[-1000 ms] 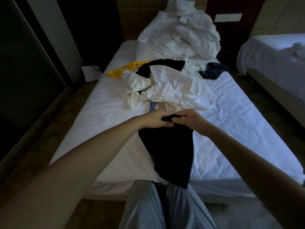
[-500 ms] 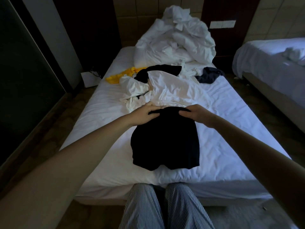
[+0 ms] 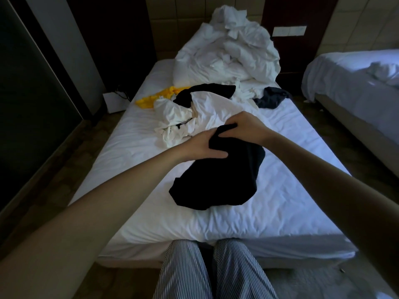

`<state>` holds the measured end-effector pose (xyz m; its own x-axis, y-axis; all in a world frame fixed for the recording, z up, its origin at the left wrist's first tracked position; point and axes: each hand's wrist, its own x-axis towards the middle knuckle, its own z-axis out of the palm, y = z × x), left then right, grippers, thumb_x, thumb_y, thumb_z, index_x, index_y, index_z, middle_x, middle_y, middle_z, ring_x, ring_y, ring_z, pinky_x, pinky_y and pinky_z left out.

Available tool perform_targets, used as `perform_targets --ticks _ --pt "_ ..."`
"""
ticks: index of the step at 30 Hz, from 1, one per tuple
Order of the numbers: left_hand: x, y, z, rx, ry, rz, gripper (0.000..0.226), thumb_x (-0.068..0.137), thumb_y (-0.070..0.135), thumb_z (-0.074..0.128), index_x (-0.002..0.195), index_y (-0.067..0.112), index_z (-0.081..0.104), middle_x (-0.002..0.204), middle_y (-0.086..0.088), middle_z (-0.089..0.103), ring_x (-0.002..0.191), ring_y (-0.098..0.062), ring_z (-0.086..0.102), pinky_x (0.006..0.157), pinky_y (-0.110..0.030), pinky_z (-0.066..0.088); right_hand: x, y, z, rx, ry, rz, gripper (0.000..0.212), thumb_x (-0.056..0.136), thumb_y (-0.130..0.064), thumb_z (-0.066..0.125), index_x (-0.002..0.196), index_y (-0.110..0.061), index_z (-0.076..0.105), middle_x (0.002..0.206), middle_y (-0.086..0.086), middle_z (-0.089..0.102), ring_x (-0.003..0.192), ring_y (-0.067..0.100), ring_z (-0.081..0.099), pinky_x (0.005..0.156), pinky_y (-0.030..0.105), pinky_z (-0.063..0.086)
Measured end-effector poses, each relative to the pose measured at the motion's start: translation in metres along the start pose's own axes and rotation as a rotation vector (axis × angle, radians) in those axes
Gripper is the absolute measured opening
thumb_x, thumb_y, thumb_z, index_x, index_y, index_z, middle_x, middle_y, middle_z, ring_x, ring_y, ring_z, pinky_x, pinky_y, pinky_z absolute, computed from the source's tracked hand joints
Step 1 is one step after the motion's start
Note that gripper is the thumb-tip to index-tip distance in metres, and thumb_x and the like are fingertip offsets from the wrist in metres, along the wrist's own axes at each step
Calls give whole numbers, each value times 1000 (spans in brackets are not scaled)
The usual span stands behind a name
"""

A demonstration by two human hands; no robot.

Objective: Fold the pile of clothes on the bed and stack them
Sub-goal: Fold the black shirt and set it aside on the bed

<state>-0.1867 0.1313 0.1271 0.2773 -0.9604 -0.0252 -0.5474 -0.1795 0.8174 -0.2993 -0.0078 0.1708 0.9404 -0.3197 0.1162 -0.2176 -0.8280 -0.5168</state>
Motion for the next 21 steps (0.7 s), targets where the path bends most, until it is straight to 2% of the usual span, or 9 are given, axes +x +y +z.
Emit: perform_targets --ticks 2,6,8,10,11,13,16,19,21 --pt "4 13 6 -12 48 -82 14 90 20 64 99 11 62 81 2 60 76 -9 59 64 -9 43 0 -8 1 164 -76 -12 17 81 -26 70 78 -10 69 72 0 62 65 5 54 60 15 41" --pt "1 9 -9 -429 109 -289 22 97 29 52 100 11 65 83 -1 63 73 -13 63 67 -20 48 -3 19 16 540 -34 120 19 86 -26 66 102 -18 61 91 -1 59 82 10 57 73 18 45" --pt "-10 2 -18 -621 44 -407 31 97 39 46 101 15 65 85 -1 63 78 -16 62 70 -24 46 -10 46 40 656 -53 214 42 86 -31 65 123 -21 49 117 3 53 107 16 54 90 26 44" --pt "-22 -4 -23 -735 -2 -467 38 95 44 44 104 14 65 91 -3 66 87 -19 62 80 -28 46 -24 67 70 690 -225 206 73 80 -44 66 141 -20 33 142 2 40 130 16 40 105 31 37" --pt "-25 -9 -25 -772 -3 -470 38 95 44 44 105 13 65 94 -3 66 90 -19 62 86 -29 45 -30 73 85 701 -333 183 75 81 -42 66 143 -23 28 144 -5 36 134 10 34 107 26 35" --pt "-34 -13 -28 -815 3 -470 35 92 38 48 106 12 65 99 -5 64 95 -20 61 96 -33 42 -38 66 103 760 -522 176 59 90 -19 60 138 -30 28 134 -19 41 126 1 38 95 10 38" --pt "-46 -16 -36 -902 73 -492 28 94 30 47 102 11 66 88 -3 69 81 -18 67 84 -30 46 -37 55 117 805 -700 132 37 94 -8 52 126 -26 46 122 -17 56 115 -1 54 89 12 44" --pt "-58 -27 -52 -928 159 -512 25 93 28 50 101 10 65 85 -4 64 79 -19 63 78 -30 45 -29 51 118 869 -623 111 32 91 -29 58 108 -2 57 96 -3 64 89 5 64 81 18 47" --pt "-67 -36 -61 -893 184 -573 23 94 28 49 98 11 64 80 -3 58 73 -17 58 71 -28 46 -25 51 113 1029 -510 172 30 84 -32 62 78 -6 47 61 -8 55 59 2 56 73 21 49"
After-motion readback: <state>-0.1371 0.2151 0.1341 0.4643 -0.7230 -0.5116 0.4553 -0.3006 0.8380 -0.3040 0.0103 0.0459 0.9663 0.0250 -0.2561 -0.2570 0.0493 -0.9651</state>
